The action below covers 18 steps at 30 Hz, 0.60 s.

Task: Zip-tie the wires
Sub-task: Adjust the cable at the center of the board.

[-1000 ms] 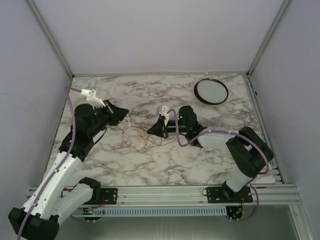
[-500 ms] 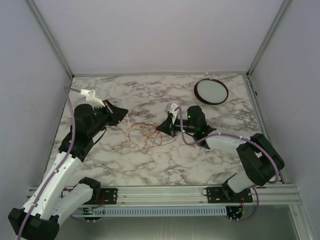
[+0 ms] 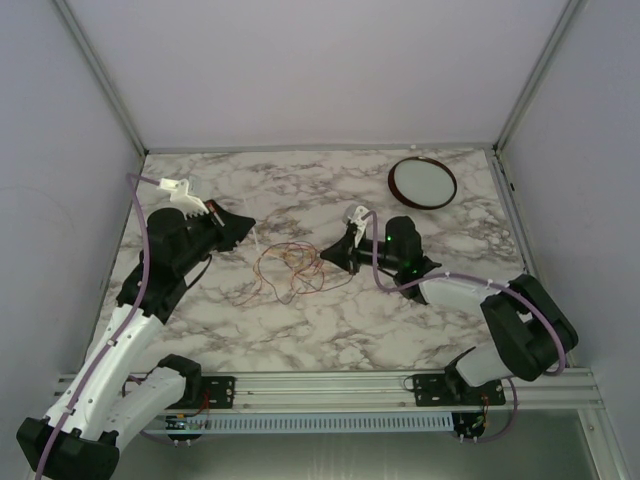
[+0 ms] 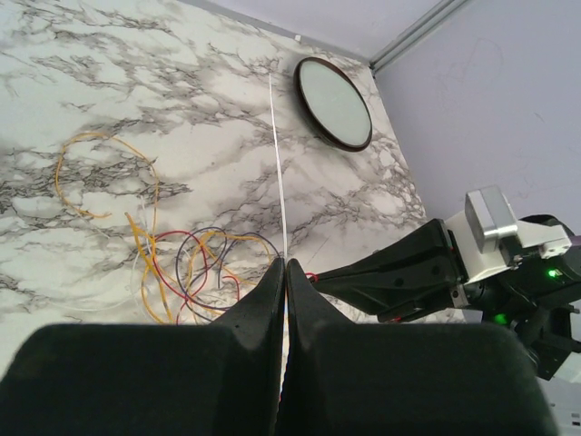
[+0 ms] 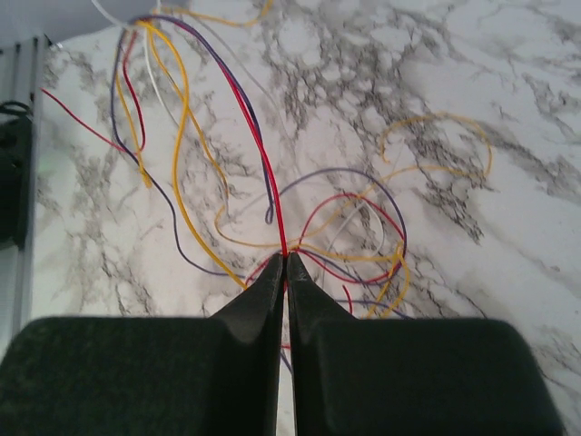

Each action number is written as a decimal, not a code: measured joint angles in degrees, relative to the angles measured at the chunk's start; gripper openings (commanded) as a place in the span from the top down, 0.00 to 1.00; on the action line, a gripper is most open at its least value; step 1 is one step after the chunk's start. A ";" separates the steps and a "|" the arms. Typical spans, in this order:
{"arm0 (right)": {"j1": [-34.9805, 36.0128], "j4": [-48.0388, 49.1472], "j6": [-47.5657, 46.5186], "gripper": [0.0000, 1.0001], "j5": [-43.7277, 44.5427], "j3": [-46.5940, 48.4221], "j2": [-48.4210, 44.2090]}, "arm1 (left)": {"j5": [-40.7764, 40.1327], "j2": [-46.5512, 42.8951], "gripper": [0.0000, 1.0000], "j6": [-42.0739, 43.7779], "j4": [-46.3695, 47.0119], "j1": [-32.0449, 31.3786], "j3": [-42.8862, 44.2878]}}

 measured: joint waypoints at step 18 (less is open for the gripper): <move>6.43 21.94 13.97 1.00 -3.78 11.93 4.52 | 0.00 -0.04 1.00 -1.27 1.11 0.04 -1.60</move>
